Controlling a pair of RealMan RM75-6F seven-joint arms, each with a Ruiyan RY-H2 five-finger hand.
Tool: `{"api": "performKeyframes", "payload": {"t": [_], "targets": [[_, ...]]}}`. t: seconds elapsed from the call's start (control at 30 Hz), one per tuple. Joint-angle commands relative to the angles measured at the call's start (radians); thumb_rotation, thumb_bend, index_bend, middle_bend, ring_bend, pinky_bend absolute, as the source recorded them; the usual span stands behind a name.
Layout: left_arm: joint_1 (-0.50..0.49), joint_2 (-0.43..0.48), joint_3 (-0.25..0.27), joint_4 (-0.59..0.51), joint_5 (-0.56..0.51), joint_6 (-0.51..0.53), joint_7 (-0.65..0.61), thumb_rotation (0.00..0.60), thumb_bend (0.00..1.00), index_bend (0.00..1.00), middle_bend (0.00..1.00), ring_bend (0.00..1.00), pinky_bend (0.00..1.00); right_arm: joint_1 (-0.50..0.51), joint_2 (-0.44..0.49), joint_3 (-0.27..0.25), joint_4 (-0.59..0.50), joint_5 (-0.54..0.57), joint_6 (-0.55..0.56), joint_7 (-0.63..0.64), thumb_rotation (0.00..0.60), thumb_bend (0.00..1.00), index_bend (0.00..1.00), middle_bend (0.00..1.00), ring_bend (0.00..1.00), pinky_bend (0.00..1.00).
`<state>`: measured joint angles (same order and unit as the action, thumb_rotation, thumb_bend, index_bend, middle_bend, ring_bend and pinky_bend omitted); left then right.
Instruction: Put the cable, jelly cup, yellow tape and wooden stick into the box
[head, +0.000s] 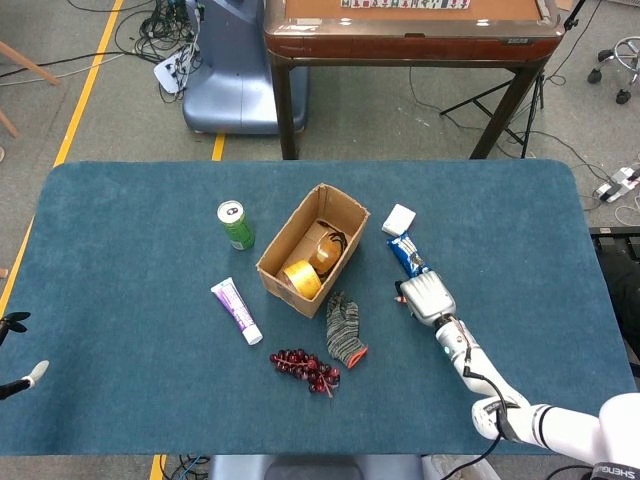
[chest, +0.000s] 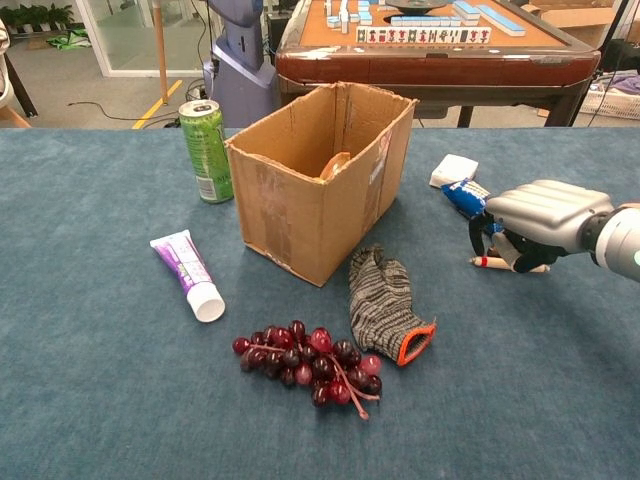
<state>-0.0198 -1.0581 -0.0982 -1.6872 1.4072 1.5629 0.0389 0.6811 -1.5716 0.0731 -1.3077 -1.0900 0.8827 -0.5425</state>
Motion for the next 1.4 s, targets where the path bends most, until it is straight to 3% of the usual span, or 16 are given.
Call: {"api": "performKeyframes", "payload": {"t": [0.03,0.73,0.8,0.93,1.03,1.1,1.4], "targets": [[0.0,0.0,0.0,0.0,0.0,0.0,0.0,0.6,0.13,0.27,0.4,0.3,0.5,0.0,0.001,-0.004,-0.003,-0.005,-0.003,0.004,0.6,0.97,0.42,1.0,1.0,1.0],[-0.003,-0.002,-0.001,0.004,-0.008,-0.01,0.005,0.6,0.13,0.27,0.4,0.3,0.5,-0.05,0.166,-0.077,-0.261,-0.084,0.05,0.008,0.6,0.95,0.42,1.0,1.0,1.0],[-0.004,-0.002,-0.001,0.004,-0.008,-0.011,0.006,0.6,0.13,0.27,0.4,0.3,0.5,-0.058,0.172,-0.074,-0.265,-0.106,0.078,0.016,0.6,0.86,0.42,1.0,1.0,1.0],[-0.004,-0.003,0.0,0.005,-0.007,-0.011,0.008,0.6,0.13,0.27,0.4,0.3,0.5,-0.071,0.17,-0.069,-0.242,-0.134,0.12,0.01,0.6,0.44,0.42,1.0,1.0,1.0],[-0.005,-0.004,-0.001,0.005,-0.009,-0.012,0.01,0.6,0.13,0.27,0.4,0.3,0.5,-0.075,0.157,-0.069,-0.213,-0.139,0.134,-0.01,0.6,0.25,0.42,1.0,1.0,1.0],[-0.004,-0.004,-0.001,0.005,-0.009,-0.011,0.009,0.6,0.13,0.27,0.4,0.3,0.5,-0.078,0.147,-0.067,-0.196,-0.141,0.138,-0.014,0.6,0.21,0.43,1.0,1.0,1.0],[-0.003,-0.002,-0.001,0.002,-0.007,-0.009,0.007,0.6,0.13,0.27,0.4,0.3,0.5,-0.081,0.113,-0.061,-0.128,-0.134,0.121,-0.005,0.6,0.21,0.46,1.0,1.0,1.0]]}}
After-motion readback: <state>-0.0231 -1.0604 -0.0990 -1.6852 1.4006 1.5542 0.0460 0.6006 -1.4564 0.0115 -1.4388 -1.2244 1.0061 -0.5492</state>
